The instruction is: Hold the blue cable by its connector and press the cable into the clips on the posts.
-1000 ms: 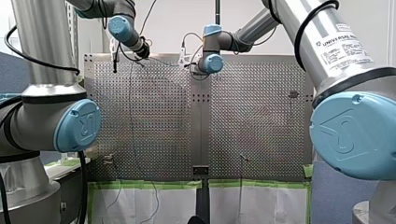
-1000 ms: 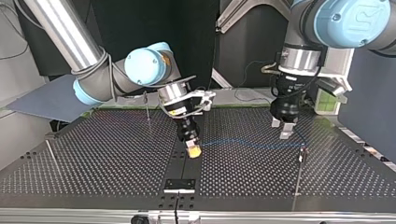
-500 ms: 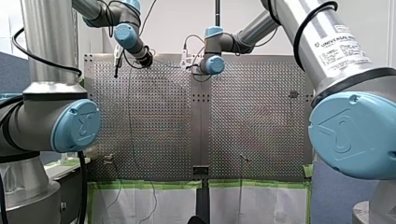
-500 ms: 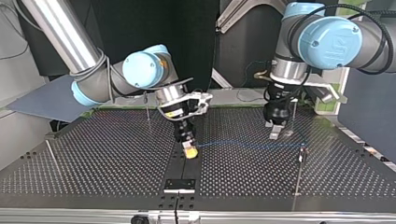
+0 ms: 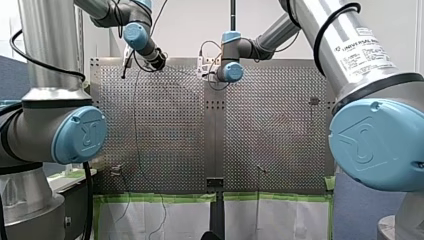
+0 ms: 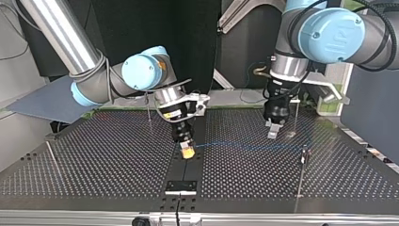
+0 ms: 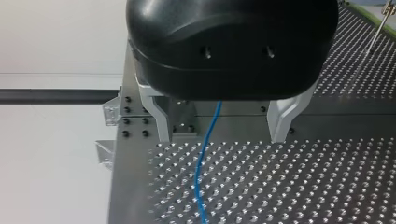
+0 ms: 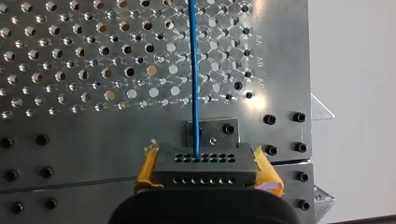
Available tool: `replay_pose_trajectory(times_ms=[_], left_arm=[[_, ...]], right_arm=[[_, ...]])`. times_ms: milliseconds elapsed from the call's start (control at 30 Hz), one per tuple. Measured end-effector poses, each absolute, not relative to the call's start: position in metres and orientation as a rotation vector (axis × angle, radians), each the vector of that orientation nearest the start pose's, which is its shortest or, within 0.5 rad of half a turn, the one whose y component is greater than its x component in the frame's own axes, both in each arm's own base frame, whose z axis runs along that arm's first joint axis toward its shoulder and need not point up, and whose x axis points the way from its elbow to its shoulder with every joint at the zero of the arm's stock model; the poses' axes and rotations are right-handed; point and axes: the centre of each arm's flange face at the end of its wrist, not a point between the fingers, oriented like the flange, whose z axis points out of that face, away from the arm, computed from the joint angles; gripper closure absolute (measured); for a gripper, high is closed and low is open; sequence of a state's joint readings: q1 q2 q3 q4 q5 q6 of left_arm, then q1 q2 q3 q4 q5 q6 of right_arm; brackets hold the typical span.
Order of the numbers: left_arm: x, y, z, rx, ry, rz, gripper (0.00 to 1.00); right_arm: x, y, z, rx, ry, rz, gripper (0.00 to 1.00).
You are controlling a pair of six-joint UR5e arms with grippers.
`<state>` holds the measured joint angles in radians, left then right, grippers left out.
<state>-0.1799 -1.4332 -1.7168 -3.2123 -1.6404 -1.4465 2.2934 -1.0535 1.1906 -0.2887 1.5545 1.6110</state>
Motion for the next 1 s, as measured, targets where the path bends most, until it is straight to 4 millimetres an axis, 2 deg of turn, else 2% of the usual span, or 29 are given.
replay_pose_trajectory(times_ms=[300,767,1000], left_arm=[[0.379,-0.192,0.502,0.098,1.557,-0.012,0.00],[0.377,-0.183,0.506,-0.013,1.549,0.006,0.00],[0.377,-0.181,0.506,-0.029,1.548,0.004,0.00]], right_arm=[[0.576,-0.438,0.384,1.603,-0.690,1.859,1.00],[0.587,-0.423,0.385,1.643,-0.602,1.881,1.00],[0.595,-0.408,0.393,1.668,-0.507,1.892,1.00]])
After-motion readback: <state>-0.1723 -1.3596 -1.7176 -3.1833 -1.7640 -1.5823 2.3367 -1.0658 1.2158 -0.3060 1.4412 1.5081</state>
